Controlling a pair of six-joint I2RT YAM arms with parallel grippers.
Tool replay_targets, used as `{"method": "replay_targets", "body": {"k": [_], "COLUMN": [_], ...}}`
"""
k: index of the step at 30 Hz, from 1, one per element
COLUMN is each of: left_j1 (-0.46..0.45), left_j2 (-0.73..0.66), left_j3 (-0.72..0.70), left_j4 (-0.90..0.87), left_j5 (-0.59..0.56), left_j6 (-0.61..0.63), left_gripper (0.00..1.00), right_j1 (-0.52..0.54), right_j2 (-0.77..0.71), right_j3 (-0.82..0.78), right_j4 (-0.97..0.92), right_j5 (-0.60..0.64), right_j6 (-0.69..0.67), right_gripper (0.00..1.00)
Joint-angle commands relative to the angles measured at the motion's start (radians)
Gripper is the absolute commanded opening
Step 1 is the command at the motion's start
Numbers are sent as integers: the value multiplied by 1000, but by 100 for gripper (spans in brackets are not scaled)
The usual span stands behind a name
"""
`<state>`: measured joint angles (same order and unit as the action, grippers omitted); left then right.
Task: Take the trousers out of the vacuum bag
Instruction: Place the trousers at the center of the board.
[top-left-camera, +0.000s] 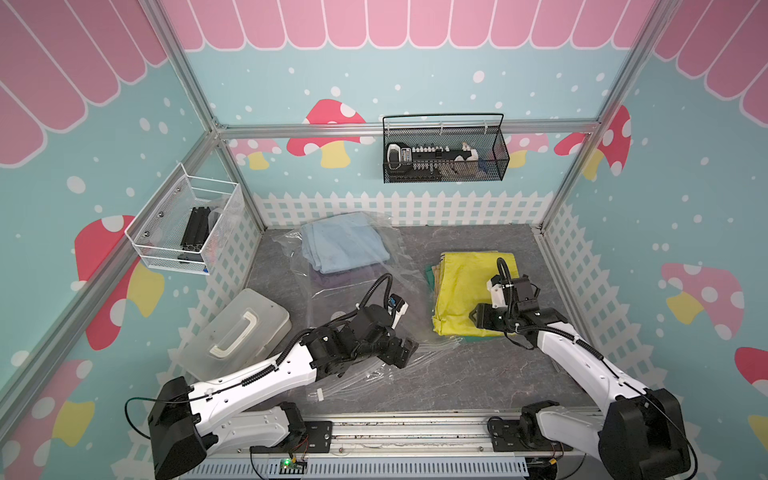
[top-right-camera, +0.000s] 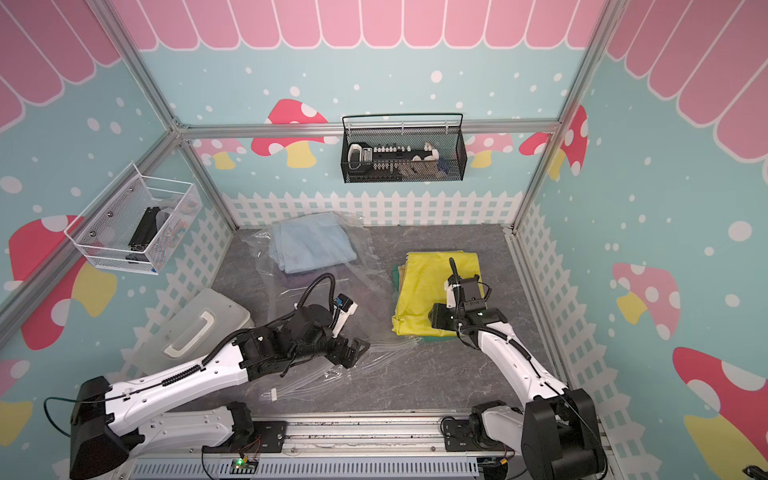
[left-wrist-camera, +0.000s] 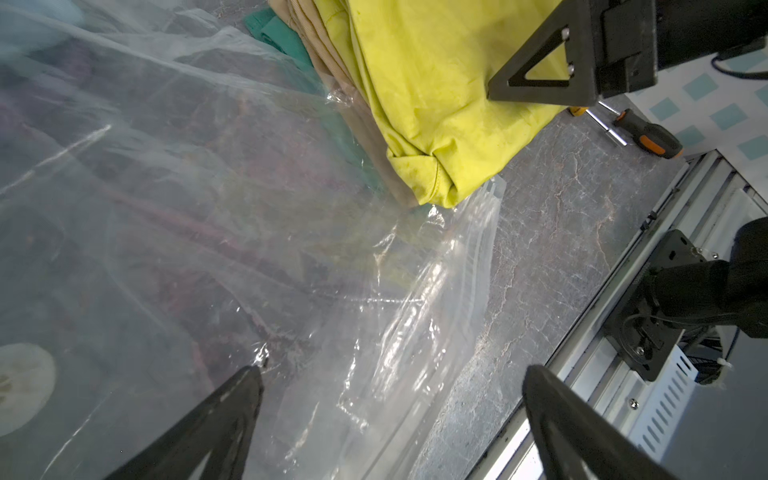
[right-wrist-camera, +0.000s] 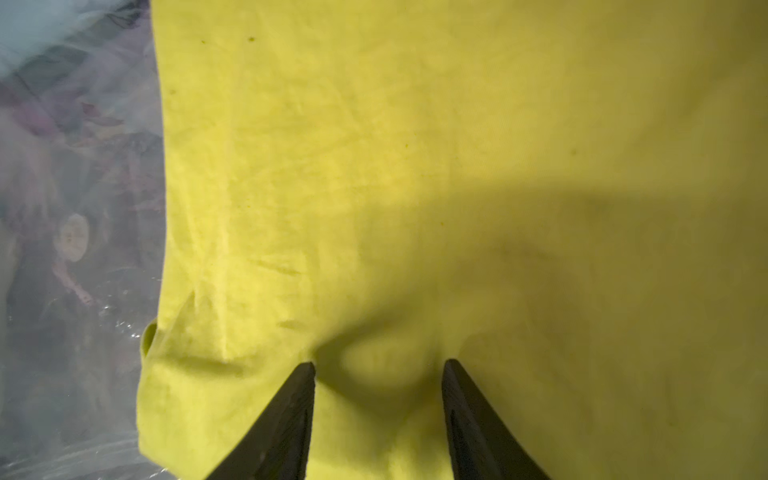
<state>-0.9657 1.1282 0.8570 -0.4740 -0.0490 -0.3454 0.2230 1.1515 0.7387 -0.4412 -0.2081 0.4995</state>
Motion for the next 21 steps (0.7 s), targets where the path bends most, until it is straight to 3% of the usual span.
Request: {"method": "replay_targets", "body": {"k": [1, 7, 14, 21], "left_j1": [-4, -5, -5, -7], "left_j2": [-31, -62, -109, -181], "left_j3": [-13, -9, -17, -28], "left_j4": [2, -63, -155, -192], "left_j5": [-18, -83, -144, -174], "left_j6": [-13, -21, -40, -64], "left_gripper": [98, 98, 99, 99], "right_j1": [4, 4, 4, 5], "right_j2": [-32, 159, 448, 688], "right_j3": [72, 293, 538, 675], "right_j4": [8, -19, -76, -62], "right_j5": [-7, 106, 371, 398], "right_j6": [-29, -68, -76, -125], "right_gripper": [56, 63, 75, 79]}}
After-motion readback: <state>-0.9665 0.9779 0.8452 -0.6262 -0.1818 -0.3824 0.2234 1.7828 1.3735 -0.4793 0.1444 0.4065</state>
